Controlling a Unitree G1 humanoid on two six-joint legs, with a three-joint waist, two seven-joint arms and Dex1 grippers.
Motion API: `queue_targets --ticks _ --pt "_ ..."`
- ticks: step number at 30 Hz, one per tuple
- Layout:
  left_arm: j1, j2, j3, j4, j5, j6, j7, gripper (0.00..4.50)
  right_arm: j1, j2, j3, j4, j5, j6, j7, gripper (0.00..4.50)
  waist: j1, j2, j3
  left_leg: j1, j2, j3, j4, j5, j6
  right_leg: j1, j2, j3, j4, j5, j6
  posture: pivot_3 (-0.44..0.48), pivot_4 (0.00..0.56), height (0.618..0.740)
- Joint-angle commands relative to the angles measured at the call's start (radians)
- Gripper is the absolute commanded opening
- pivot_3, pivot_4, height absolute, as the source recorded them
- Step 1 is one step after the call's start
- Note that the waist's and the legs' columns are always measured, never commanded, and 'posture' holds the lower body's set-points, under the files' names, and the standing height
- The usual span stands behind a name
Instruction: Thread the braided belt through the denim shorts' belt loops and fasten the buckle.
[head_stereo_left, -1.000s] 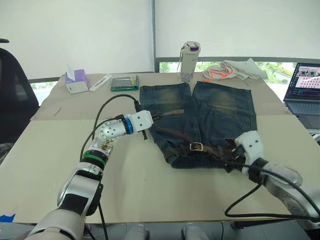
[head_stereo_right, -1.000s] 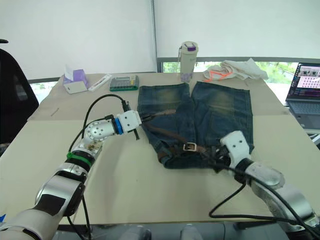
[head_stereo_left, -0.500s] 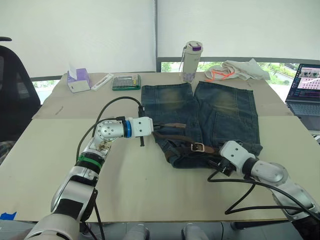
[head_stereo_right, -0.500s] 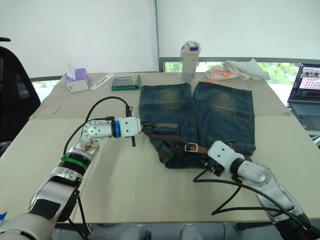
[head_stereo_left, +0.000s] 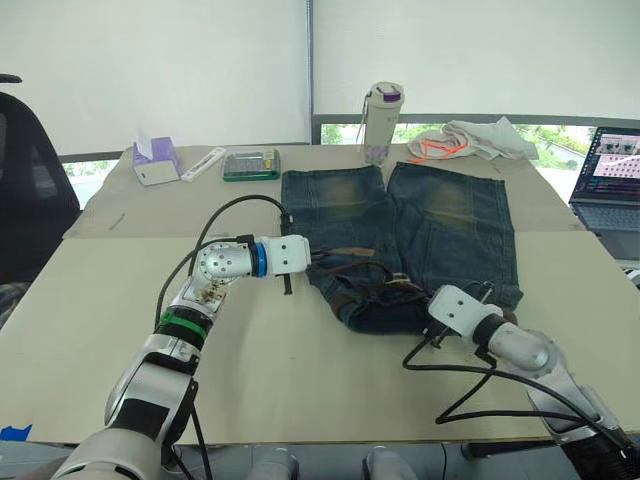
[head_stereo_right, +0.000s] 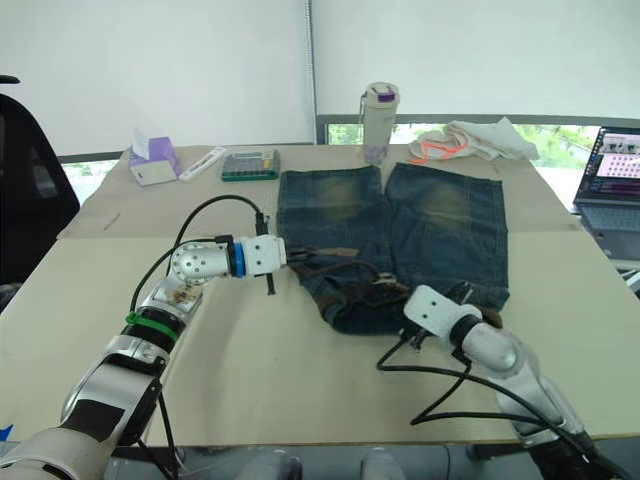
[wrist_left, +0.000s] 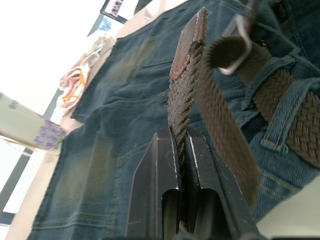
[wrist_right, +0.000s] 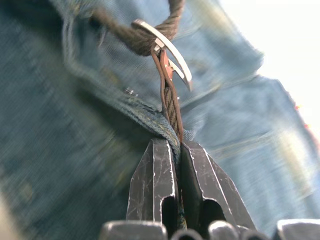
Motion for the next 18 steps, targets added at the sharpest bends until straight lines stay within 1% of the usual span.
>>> queue_targets --ticks 1,5,8,12,16,18 --pt "-0.034 -0.015 -0.01 -0.01 0.035 0.01 0.049 0.0 -0.026 0.016 -0.041 -0.008 -0.117 -0.14 -0.124 0.06 0.001 0.0 0.0 0.0 0.0 0.0 0.0 0.0 0.0 0.0 0.0 0.0 0.0 0.0 0.0 0.0 0.15 0.74" --pt "-0.082 -0.031 -0.038 0.024 0.113 0.013 0.117 0.0 -0.045 0.021 -0.033 0.012 -0.253 -0.226 -0.224 0.06 0.001 -0.001 0.0 0.0 -0.001 0.0 0.0 0.001 -0.002 -0.001 0.0 0.0 0.002 0.0 0.0 0.0 0.15 0.74" --pt "-0.117 -0.043 -0.059 0.059 0.164 -0.007 0.174 0.0 -0.054 0.017 -0.02 0.023 -0.336 -0.269 -0.263 0.06 0.0 -0.001 0.0 0.0 -0.001 0.0 0.0 0.001 -0.002 -0.001 0.0 0.0 0.003 0.0 0.0 0.0 0.15 0.74" --pt "-0.154 -0.029 -0.114 0.066 0.265 -0.081 0.245 0.0 -0.053 0.024 -0.014 0.034 -0.388 -0.293 -0.271 0.06 -0.001 -0.001 0.0 0.001 -0.001 0.001 0.0 0.001 -0.002 -0.001 0.0 0.0 0.004 0.0 0.0 0.0 0.15 0.74" --pt "-0.198 0.013 -0.176 0.079 0.388 -0.149 0.321 0.0 -0.053 0.032 -0.022 0.045 -0.401 -0.308 -0.269 0.06 -0.002 -0.002 0.001 0.001 -0.001 0.001 0.0 0.001 -0.002 -0.001 0.0 0.001 0.004 0.0 0.0 0.0 0.15 0.74" --pt "-0.215 0.026 -0.188 0.081 0.408 -0.17 0.335 0.0 -0.052 0.034 -0.023 0.053 -0.407 -0.314 -0.27 0.06 -0.002 -0.002 0.001 0.001 0.0 0.002 0.0 0.001 -0.002 -0.001 0.0 0.001 0.004 0.0 0.0 0.0 0.15 0.74"
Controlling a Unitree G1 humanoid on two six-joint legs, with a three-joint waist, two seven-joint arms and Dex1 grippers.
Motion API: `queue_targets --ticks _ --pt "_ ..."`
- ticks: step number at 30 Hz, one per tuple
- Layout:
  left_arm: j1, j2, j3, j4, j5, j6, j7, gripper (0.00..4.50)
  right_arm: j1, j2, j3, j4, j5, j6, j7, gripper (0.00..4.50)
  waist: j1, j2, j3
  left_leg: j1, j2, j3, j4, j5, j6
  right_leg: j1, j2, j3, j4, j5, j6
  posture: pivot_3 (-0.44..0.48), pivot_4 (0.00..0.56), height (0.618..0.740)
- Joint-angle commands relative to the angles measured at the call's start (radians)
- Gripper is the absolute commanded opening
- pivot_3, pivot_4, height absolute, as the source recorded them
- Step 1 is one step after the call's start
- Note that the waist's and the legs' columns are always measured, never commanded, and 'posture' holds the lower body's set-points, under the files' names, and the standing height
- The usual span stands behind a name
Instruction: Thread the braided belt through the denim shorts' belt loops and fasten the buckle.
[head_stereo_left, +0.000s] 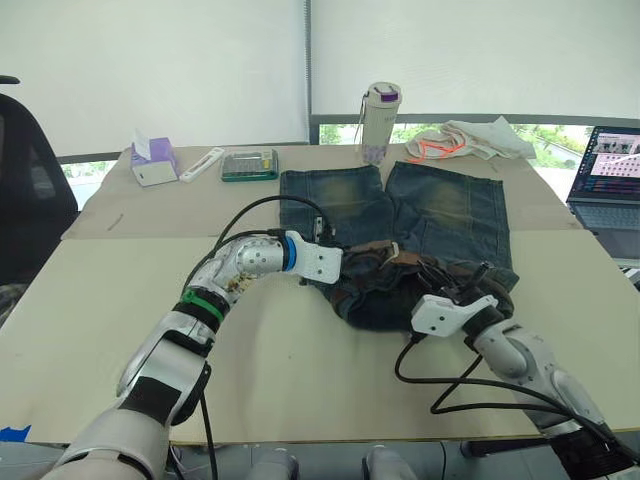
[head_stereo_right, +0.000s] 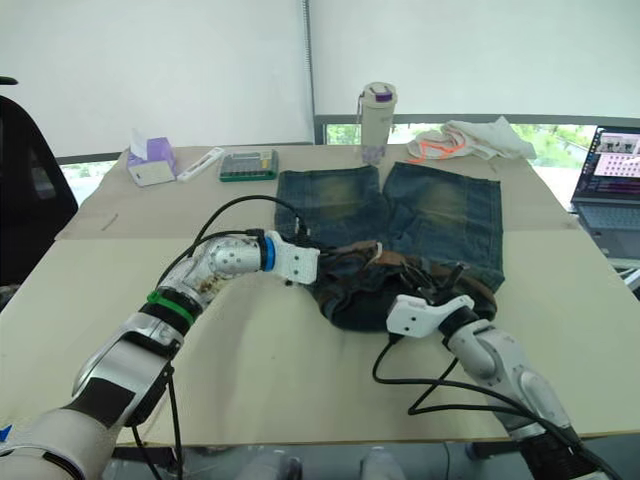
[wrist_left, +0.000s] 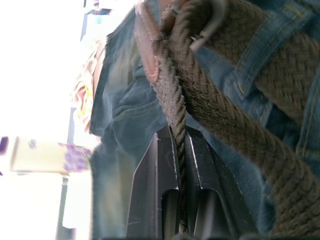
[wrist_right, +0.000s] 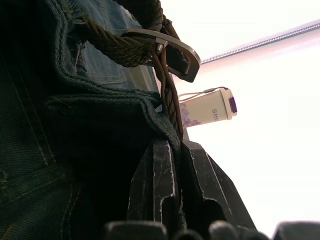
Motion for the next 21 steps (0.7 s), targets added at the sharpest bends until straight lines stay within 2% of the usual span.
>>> queue_targets --ticks 1,11,21 --pt "-0.046 0.019 -0.008 -0.004 0.028 -0.045 0.04 0.0 -0.019 0.005 -0.027 -0.015 -0.009 -0.037 -0.03 0.06 0.0 0.0 0.0 0.0 0.0 0.0 0.0 0.0 0.0 0.0 0.0 0.0 0.0 0.0 0.0 0.0 0.15 0.74" --pt "-0.037 0.041 -0.017 -0.036 0.022 -0.08 0.021 0.0 -0.021 0.021 -0.045 0.008 -0.01 -0.018 -0.041 0.06 0.0 0.0 0.0 0.0 0.0 0.0 0.0 0.0 0.0 0.0 0.0 0.0 0.001 0.0 0.0 0.0 0.15 0.74" --pt "-0.056 0.0 -0.036 -0.025 0.035 -0.084 0.028 0.0 -0.064 0.052 0.001 0.003 -0.042 -0.027 -0.017 0.06 0.0 0.0 0.0 0.0 0.0 0.001 0.001 0.0 0.0 0.0 0.0 0.0 0.001 0.0 0.0 0.0 0.15 0.74"
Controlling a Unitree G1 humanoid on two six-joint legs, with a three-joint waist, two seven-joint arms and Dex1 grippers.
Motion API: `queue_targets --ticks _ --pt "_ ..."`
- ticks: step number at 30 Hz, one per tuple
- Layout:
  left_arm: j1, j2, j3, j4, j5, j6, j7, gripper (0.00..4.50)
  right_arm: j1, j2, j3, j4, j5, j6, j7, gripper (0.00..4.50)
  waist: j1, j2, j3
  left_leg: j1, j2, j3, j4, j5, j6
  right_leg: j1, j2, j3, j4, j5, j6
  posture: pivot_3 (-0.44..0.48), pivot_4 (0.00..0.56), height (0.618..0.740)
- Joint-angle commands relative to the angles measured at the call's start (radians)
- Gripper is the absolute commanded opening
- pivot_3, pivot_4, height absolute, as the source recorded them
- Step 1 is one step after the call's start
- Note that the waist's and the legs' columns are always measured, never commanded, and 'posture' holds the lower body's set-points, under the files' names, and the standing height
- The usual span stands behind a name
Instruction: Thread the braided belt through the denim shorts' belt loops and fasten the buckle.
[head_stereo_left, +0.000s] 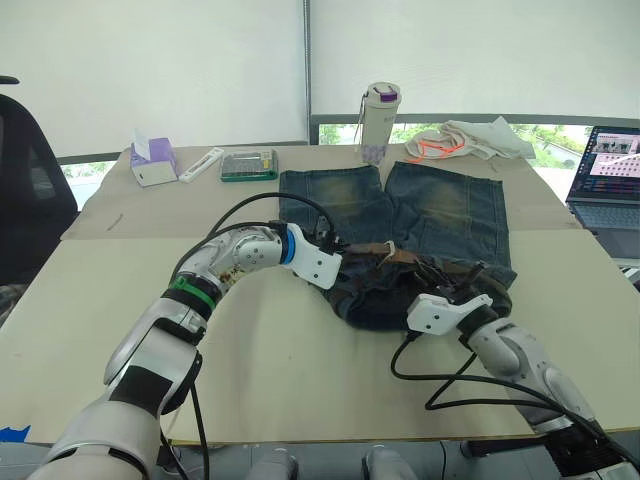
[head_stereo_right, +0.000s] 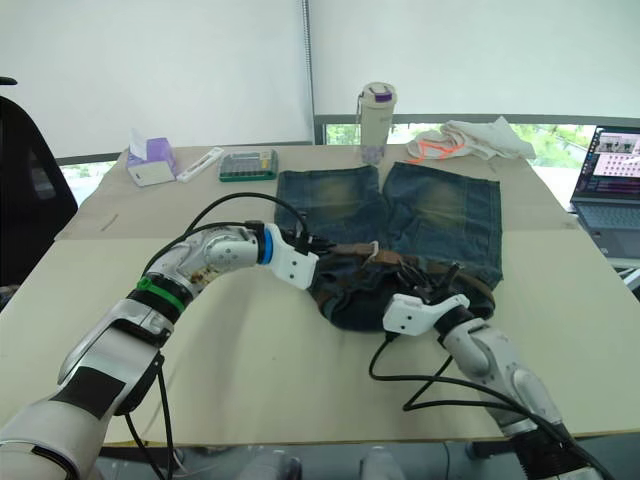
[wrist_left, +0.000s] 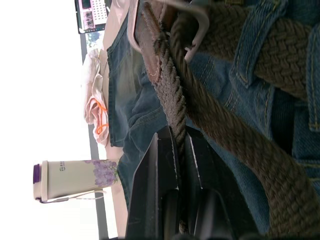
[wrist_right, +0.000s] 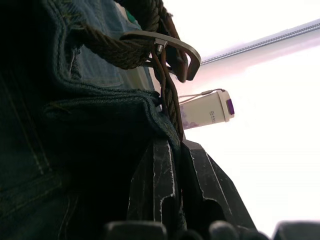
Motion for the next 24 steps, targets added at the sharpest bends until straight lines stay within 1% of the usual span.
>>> queue_targets --ticks 1,5,11,14,15,17,18,19,20,21,24 --pt "-0.033 -0.024 -0.01 -0.016 -0.005 -0.02 0.011 0.0 -0.034 0.012 0.0 -0.028 -0.012 -0.02 -0.005 0.06 0.0 0.0 0.0 0.0 0.0 0.0 0.0 0.0 0.0 0.0 0.0 0.0 0.0 0.0 0.0 0.0 0.15 0.74" --pt "-0.042 -0.061 -0.001 0.001 -0.014 0.007 0.03 0.0 -0.034 0.022 0.004 -0.029 -0.012 -0.025 -0.002 0.06 0.0 0.0 0.0 0.0 0.0 0.0 0.0 0.0 0.0 0.0 0.0 0.0 0.0 0.0 0.0 0.0 0.15 0.74" --pt "-0.033 -0.168 0.007 0.033 -0.047 0.068 0.047 0.0 -0.026 0.042 0.001 -0.027 0.015 -0.031 0.016 0.06 0.0 0.0 0.0 0.0 0.0 0.004 0.001 0.0 0.0 0.0 0.0 0.0 0.001 0.0 0.0 0.0 0.15 0.74" --pt "-0.02 -0.237 0.02 0.069 -0.068 0.12 0.081 0.0 0.001 0.05 -0.017 -0.044 0.081 -0.009 0.067 0.06 0.0 0.0 0.0 0.0 0.001 0.008 0.001 0.0 0.0 0.0 0.0 0.0 0.001 0.0 0.0 0.0 0.15 0.74" --pt "-0.014 -0.255 0.023 0.085 -0.063 0.14 0.111 0.0 0.014 0.051 -0.027 -0.058 0.112 -0.001 0.089 0.06 0.001 0.0 0.0 0.0 0.001 0.008 0.001 0.0 0.0 0.0 0.0 0.0 0.001 0.0 0.0 0.0 0.15 0.74" --pt "-0.008 -0.272 0.026 0.104 -0.055 0.16 0.145 0.0 0.028 0.052 -0.041 -0.074 0.157 0.01 0.124 0.06 0.001 0.0 0.0 0.0 0.001 0.009 0.002 0.0 0.0 0.001 0.0 0.0 0.001 0.0 0.0 0.0 0.15 0.74" --pt "-0.004 -0.28 0.027 0.116 -0.053 0.167 0.164 0.0 0.038 0.053 -0.051 -0.087 0.194 0.017 0.151 0.43 0.001 0.0 0.0 0.0 0.0 0.009 0.002 0.0 0.0 0.001 0.0 0.0 0.001 0.0 0.0 0.0 0.15 0.74" --pt "0.003 -0.286 0.021 0.127 -0.046 0.167 0.181 0.0 0.053 0.056 -0.065 -0.106 0.26 0.048 0.2 0.9 0.002 0.0 0.0 0.0 0.0 0.009 0.002 0.0 0.0 0.001 0.0 0.001 0.001 0.0 0.0 0.0 0.15 0.74" --pt "0.011 -0.294 0.018 0.137 -0.046 0.166 0.193 0.0 0.072 0.056 -0.078 -0.126 0.332 0.083 0.256 1.12 0.002 0.0 0.0 0.0 0.0 0.009 0.002 0.0 0.0 0.001 0.0 0.001 0.001 0.0 0.0 0.0 0.15 0.74" --pt "0.015 -0.299 0.015 0.144 -0.046 0.164 0.201 0.0 0.085 0.054 -0.086 -0.14 0.38 0.108 0.294 1.43 0.002 0.0 0.0 0.0 0.0 0.009 0.002 0.0 0.0 0.001 0.0 0.001 0.001 0.0 0.0 0.0 0.15 0.74" --pt "0.022 -0.306 0.005 0.152 -0.04 0.159 0.216 0.0 0.126 0.066 -0.163 -0.203 0.537 0.18 0.345 2.52 0.003 0.0 0.0 0.0 0.001 0.009 0.002 0.0 0.0 0.001 0.0 0.001 0.001 0.0 0.0 0.0 0.15 0.74"
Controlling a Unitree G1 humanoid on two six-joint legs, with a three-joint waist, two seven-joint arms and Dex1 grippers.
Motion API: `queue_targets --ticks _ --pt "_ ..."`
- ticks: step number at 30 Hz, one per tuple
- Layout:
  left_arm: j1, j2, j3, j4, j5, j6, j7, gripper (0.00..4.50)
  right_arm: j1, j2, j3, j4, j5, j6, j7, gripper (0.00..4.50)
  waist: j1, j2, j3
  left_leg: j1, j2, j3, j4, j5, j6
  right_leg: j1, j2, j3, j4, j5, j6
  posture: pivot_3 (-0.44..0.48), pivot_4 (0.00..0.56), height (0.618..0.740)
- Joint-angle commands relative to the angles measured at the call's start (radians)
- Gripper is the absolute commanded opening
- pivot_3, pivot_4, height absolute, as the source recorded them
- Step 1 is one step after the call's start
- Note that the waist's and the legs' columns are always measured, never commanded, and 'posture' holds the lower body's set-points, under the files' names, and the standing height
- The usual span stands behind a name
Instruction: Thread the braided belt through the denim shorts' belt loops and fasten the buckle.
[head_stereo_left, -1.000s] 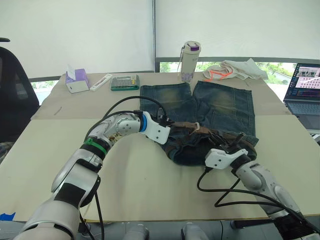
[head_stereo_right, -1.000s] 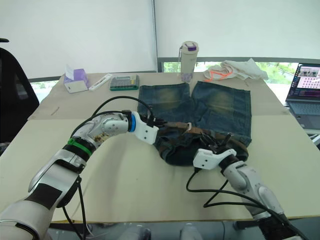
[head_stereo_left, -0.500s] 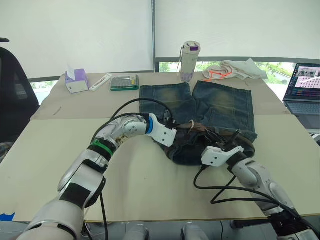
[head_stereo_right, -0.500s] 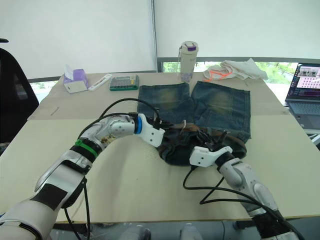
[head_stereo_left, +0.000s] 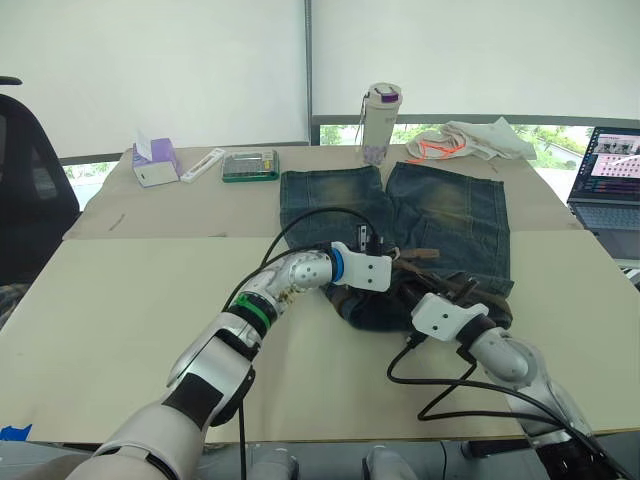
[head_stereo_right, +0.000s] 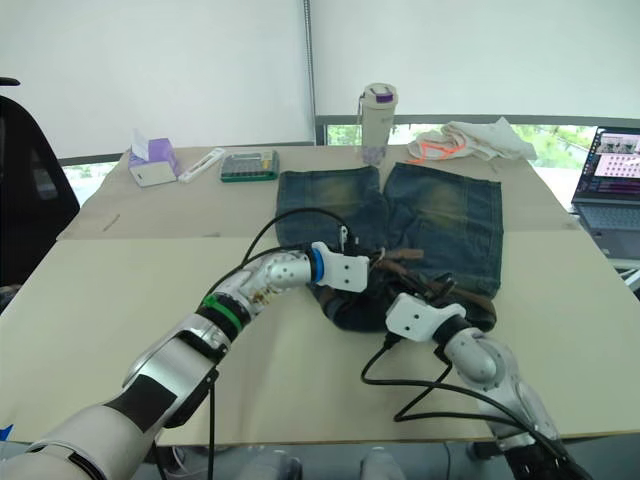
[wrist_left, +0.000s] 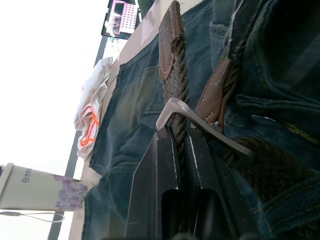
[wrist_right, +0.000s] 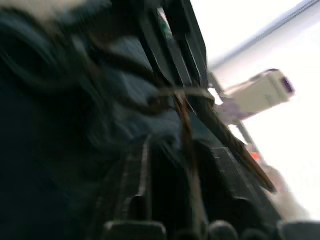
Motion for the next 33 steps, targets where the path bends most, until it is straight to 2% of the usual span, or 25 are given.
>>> queue_targets --ticks 1,2,7,14,19,22,29,33 --pt "-0.001 -0.005 0.0 -0.008 0.0 -0.008 0.038 0.0 0.027 0.0 -0.111 -0.098 0.183 0.083 0.067 2.82 0.002 0.0 0.0 0.0 0.0 0.0 0.001 0.0 0.0 0.0 0.0 0.0 0.0 0.0 0.0 0.0 0.15 0.74" --pt "0.002 -0.006 -0.002 -0.008 -0.001 -0.009 0.04 0.0 0.036 -0.008 -0.135 -0.114 0.204 0.098 0.077 3.2 0.002 0.0 0.0 0.0 -0.001 0.0 0.001 0.0 0.0 0.0 -0.001 0.0 0.0 0.0 0.0 0.0 0.15 0.74" --pt "0.009 -0.009 -0.009 -0.012 -0.003 -0.012 0.039 0.0 0.012 -0.057 -0.219 -0.132 0.184 0.114 0.071 3.2 0.004 0.0 0.0 0.0 -0.001 0.0 0.001 0.0 0.0 0.0 -0.001 0.0 0.0 0.0 0.0 0.0 0.15 0.74" --pt "0.009 -0.011 -0.02 -0.013 -0.004 -0.021 0.035 0.0 -0.088 -0.157 -0.128 -0.018 -0.035 0.06 0.055 3.2 0.003 0.0 0.0 0.0 0.0 0.002 0.001 0.0 0.0 0.0 -0.001 0.0 0.001 0.0 0.0 0.0 0.15 0.74" --pt "0.004 -0.007 -0.022 -0.021 -0.009 -0.025 0.024 0.0 -0.136 -0.155 -0.083 0.042 -0.086 0.012 0.042 3.2 0.006 0.0 0.0 0.0 -0.001 0.002 0.001 0.0 0.0 0.0 -0.001 0.0 0.001 0.0 0.0 0.0 0.15 0.74" --pt "0.004 -0.006 -0.026 -0.024 -0.008 -0.031 0.018 0.0 -0.153 -0.145 -0.071 0.057 -0.093 -0.004 0.036 2.47 0.005 0.0 0.0 0.0 -0.001 0.002 0.002 0.0 0.0 0.0 -0.001 0.0 0.001 0.0 0.0 0.0 0.15 0.74" --pt "0.015 0.001 -0.022 -0.039 -0.02 -0.05 -0.004 0.0 -0.151 -0.138 -0.064 0.074 -0.102 -0.015 0.034 0.03 0.005 0.0 0.0 0.0 -0.001 0.002 0.002 0.0 0.0 0.0 -0.001 0.0 0.001 0.0 0.0 0.0 0.15 0.74" --pt "0.02 0.0 -0.013 -0.042 -0.038 -0.061 -0.014 0.0 -0.141 -0.14 -0.068 0.072 -0.102 -0.021 0.036 0.03 0.005 0.0 0.0 0.0 -0.001 0.002 0.002 0.0 0.0 0.0 -0.001 0.0 0.001 0.0 0.0 0.0 0.15 0.74"
